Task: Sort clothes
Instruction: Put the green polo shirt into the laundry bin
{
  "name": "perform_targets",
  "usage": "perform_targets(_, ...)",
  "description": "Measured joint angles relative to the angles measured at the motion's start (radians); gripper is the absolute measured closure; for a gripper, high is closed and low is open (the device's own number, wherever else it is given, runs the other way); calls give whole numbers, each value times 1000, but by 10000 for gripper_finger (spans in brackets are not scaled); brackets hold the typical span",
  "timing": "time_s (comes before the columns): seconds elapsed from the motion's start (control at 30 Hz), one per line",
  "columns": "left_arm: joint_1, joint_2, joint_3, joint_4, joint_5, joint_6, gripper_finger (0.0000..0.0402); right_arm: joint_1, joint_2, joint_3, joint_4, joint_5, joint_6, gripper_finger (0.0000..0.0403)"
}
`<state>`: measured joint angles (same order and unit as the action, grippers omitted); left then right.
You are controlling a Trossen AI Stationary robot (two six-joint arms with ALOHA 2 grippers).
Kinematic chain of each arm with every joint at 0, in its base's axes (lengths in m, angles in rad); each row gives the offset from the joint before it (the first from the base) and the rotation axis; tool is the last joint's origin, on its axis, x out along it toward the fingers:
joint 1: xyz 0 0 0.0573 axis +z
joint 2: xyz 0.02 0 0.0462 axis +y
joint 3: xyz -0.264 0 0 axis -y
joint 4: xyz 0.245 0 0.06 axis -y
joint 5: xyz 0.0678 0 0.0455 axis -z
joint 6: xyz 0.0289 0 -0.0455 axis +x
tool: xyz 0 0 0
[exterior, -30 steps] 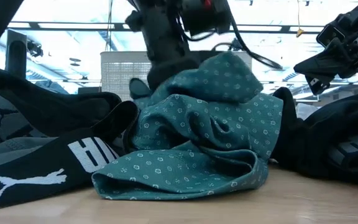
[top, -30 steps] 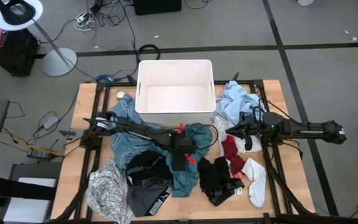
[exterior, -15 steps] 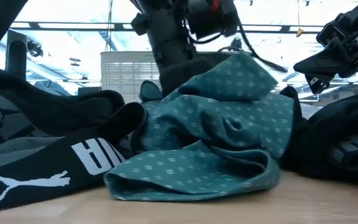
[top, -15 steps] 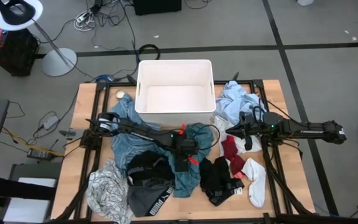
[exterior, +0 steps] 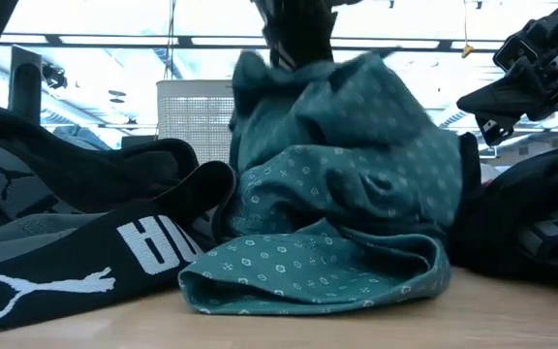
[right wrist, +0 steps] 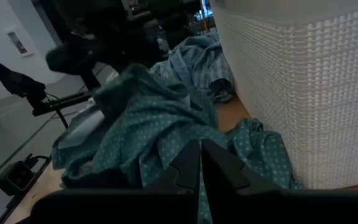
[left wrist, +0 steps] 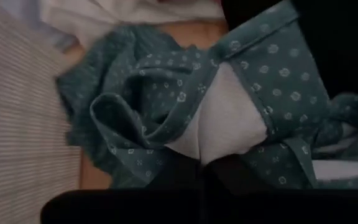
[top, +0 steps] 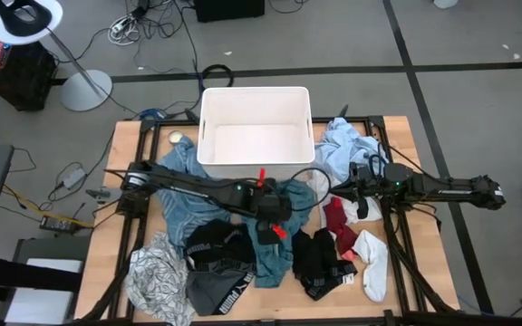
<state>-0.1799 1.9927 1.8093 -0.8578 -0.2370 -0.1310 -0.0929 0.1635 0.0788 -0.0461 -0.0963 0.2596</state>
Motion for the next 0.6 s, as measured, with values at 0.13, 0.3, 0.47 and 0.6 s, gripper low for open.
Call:
perform_targets(0.13, -1, -34, 37, -41, -35, 0, 400, 0, 0, 0, 0, 0, 0, 383)
perform_targets(0.3, -1, -98, 43, -36, -64, 0, 400, 0, 0, 0, 2, 0, 0, 383)
perform_targets(0.47, -1, -169, 42, -27, -95, 0, 400, 0, 0, 0, 5, 0, 0, 383)
perform_targets(0.6, 1, -221, 42, -19, -113, 3, 400, 0, 0, 0, 6, -1, 0, 383)
